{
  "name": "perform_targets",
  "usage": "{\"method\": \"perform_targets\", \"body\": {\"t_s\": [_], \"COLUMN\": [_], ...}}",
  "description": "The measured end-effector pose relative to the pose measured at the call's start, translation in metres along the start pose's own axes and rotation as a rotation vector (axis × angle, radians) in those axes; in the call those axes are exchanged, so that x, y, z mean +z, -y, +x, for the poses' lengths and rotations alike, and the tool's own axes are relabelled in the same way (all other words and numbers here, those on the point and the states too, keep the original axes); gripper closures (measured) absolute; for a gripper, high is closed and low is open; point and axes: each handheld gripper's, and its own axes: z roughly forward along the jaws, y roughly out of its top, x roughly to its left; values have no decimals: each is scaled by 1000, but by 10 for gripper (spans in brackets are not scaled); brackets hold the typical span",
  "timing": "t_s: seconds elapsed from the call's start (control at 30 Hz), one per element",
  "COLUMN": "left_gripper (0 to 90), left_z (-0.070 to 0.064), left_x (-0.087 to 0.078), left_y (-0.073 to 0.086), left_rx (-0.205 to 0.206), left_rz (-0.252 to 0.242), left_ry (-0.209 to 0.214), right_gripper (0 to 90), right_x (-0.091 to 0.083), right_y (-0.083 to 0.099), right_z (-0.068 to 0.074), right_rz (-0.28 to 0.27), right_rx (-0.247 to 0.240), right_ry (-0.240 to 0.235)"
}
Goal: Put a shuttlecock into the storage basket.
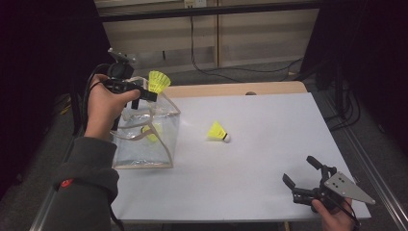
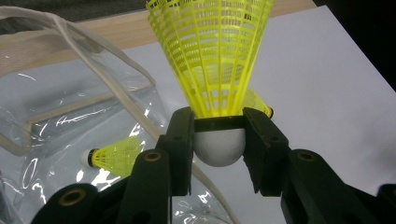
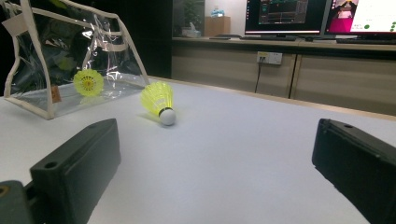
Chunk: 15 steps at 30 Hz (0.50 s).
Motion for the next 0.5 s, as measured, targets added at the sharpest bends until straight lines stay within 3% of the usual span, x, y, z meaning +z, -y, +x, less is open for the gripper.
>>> {"method": "perform_targets", "body": {"t_s": [0.5], "left_gripper": [647], "left_z": [9], "left_x": [-1], "left_y": [3], "left_rx": [-26], "left_rz": [-7], "left_ry": [-27], "right_gripper": [10], "right_x": [0], "right_y": [0], "right_z": [0], "right_rz": [2], "right_rx": [-3], "right_ry": [0]}}
